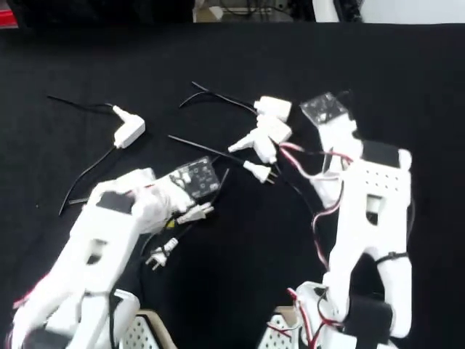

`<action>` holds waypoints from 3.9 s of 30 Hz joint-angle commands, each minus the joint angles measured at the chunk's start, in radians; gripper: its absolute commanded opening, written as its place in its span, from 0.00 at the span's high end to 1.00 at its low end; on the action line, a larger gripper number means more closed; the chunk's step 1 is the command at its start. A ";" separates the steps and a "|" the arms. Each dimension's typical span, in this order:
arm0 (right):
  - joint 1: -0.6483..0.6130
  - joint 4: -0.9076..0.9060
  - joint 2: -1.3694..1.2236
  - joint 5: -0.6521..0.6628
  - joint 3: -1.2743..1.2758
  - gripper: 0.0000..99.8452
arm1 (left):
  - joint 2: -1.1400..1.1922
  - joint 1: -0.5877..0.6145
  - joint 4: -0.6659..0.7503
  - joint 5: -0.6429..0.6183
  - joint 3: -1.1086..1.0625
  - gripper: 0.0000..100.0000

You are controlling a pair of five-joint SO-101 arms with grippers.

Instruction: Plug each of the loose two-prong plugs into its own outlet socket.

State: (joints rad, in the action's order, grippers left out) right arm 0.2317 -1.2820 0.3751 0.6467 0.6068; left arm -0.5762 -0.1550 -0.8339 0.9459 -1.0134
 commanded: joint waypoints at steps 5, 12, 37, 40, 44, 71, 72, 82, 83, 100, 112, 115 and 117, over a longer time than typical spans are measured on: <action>-0.017 0.203 0.076 -0.043 0.203 0.96 | 0.361 0.053 0.029 0.012 0.283 0.68; -0.132 0.336 0.073 -0.106 0.334 0.96 | 0.534 0.047 0.032 0.015 0.398 0.73; -0.233 0.522 0.079 -0.037 0.533 0.96 | 0.488 0.114 -0.152 -0.192 0.389 0.82; -0.256 0.516 0.079 -0.008 0.542 0.96 | 0.486 0.125 -0.144 -0.123 0.357 0.81; -0.259 0.508 0.079 -0.003 0.538 0.96 | 0.486 0.145 -0.144 0.008 0.286 0.81; -0.328 0.543 0.071 0.112 0.512 0.98 | -0.370 0.481 -0.143 -0.344 -0.154 0.74; -0.353 0.542 0.076 0.170 0.498 0.99 | -0.417 0.504 -0.143 -0.359 -0.180 0.74; -0.664 0.293 0.071 0.359 0.249 0.98 | -0.905 0.670 -0.150 -0.500 -0.490 0.74; -0.674 0.272 0.071 0.373 0.216 0.97 | -0.953 0.704 -0.152 -0.509 -0.507 0.74; -0.868 0.163 -0.237 0.580 -0.104 0.76 | -1.244 0.739 -0.279 -0.474 -0.628 0.74; -0.873 0.310 -0.377 0.600 -0.114 0.76 | -1.244 0.734 -0.249 -0.470 -0.659 0.74; -0.872 0.313 -0.415 0.600 -0.148 0.76 | -1.244 0.734 -0.247 -0.470 -0.659 0.74; -0.872 0.311 -0.437 0.600 -0.166 0.76 | -1.244 0.734 -0.247 -0.470 -0.661 0.74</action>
State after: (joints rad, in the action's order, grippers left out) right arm -0.6306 -0.9812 -0.0529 1.2359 0.5071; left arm -1.8113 0.5831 -1.0856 0.4687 -1.6747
